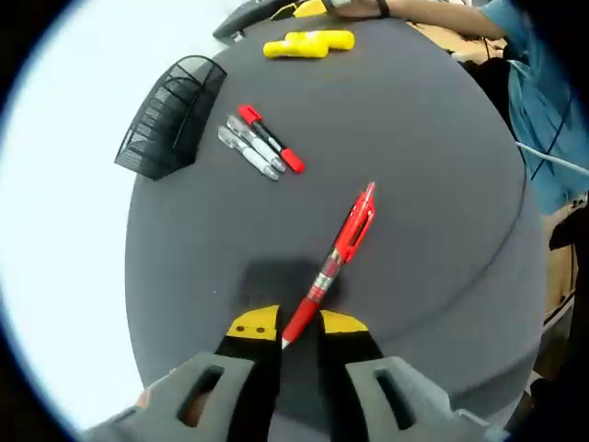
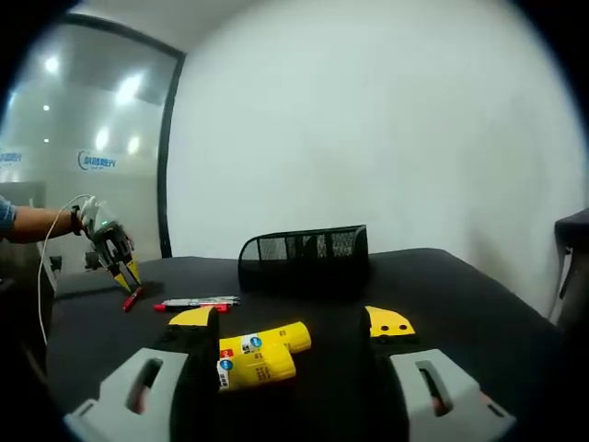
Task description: Pick up pens and glue sticks and place them into the holder.
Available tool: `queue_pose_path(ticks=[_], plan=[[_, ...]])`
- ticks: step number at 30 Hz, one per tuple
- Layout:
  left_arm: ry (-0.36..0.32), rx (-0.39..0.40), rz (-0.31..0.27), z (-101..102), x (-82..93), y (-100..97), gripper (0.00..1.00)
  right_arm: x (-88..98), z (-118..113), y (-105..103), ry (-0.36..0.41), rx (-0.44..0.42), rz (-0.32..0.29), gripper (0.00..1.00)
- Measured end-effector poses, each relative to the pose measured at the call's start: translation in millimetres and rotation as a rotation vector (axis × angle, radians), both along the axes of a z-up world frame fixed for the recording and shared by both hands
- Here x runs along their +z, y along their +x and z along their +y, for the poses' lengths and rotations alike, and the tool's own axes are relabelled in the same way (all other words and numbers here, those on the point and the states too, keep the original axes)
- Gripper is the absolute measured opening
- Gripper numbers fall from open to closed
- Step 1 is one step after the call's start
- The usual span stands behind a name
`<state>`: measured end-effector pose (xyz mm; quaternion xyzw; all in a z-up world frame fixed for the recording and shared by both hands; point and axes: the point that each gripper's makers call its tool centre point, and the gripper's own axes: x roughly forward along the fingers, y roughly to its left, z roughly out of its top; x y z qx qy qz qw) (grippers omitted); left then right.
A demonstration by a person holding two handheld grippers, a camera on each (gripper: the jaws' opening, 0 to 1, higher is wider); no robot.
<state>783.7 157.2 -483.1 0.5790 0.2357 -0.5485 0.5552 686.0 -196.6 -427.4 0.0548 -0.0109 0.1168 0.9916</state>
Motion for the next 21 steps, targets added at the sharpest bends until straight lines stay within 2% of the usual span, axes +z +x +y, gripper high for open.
queue_pose_path(ticks=[5,15,21], plan=[[0.067,-0.017,0.021,6,-8.6,1.8,0.13,0.3,0,1,0.0,0.001,-0.001,0.58],[0.143,-0.064,0.051,2,-15.4,6.6,0.08,0.5,1,0,0.001,0.002,0.0,0.58],[0.177,-0.086,0.063,2,-13.1,2.6,0.06,0.1,0,1,0.003,0.0,0.002,0.57]])
